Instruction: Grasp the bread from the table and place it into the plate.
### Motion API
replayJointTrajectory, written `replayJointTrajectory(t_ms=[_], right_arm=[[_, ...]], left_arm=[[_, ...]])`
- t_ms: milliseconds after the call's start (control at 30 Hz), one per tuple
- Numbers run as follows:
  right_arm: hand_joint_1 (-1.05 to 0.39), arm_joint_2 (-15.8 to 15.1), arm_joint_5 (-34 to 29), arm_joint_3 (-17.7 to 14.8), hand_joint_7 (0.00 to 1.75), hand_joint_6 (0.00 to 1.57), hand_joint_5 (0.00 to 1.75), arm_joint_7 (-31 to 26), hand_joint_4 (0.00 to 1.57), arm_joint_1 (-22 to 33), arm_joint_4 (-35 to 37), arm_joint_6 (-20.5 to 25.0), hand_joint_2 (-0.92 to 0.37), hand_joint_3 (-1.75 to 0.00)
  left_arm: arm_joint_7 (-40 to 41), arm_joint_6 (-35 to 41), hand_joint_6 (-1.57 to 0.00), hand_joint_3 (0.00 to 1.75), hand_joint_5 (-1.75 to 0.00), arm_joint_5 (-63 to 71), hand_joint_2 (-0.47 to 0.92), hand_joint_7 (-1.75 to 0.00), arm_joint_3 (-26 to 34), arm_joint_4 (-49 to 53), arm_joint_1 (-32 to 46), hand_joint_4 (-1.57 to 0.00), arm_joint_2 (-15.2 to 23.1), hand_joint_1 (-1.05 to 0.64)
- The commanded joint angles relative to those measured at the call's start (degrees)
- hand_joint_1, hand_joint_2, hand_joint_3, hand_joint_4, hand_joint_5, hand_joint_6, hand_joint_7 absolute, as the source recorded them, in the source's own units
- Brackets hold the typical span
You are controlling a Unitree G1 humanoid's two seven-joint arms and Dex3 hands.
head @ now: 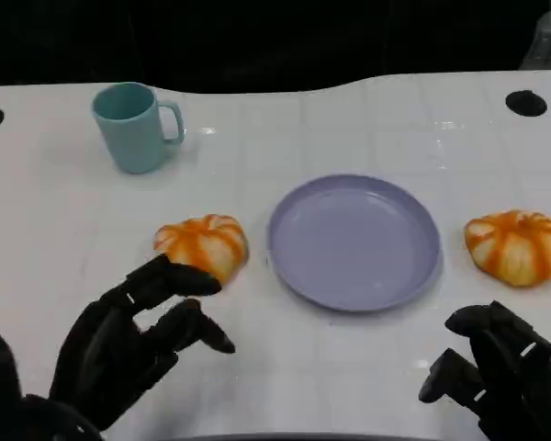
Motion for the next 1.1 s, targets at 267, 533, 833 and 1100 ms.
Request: replayJointTrajectory(t_ms=[267,533,833,1100], right_arm=[[-0.55,0.1,-0.3,-0.1,1.10,0.64,1.59,0.1,0.59,-1.2,0.7,-1.1,-0.92,-0.26],[-0.56,0.5,-0.9,0.1,1.11,0.65,1.59,-0.3,0.60,-1.2,0.6,-1.3,-0.92,-0.23],[-0.55,0.4,-1.4,0.3,1.11,0.63,1.58,-0.5,0.60,-0.8,0.1,-1.3,-0.92,-0.24],[-0.55,0.5,-1.3,0.2,1.13,0.61,1.59,-0.6,0.59,-0.5,-0.2,-1.2,-0.92,-0.26]], left_arm=[[8.8,-27.6,-0.46,0.00,-0.64,32.5,0.87,-0.11,-3.4,2.2,-8.9,-0.25,13.5,-0.57],[15.4,-22.9,-0.30,0.00,-0.49,54.0,0.84,0.00,-6.8,-3.2,-13.3,-0.04,19.5,-0.65],[17.8,-12.1,-0.22,0.00,-0.29,70.0,0.75,-0.01,-14.3,-4.5,-17.0,0.00,19.7,-0.55],[18.8,-5.2,-0.20,0.00,-0.25,76.0,0.75,0.00,-21.2,3.3,-23.0,0.00,18.7,-0.51]])
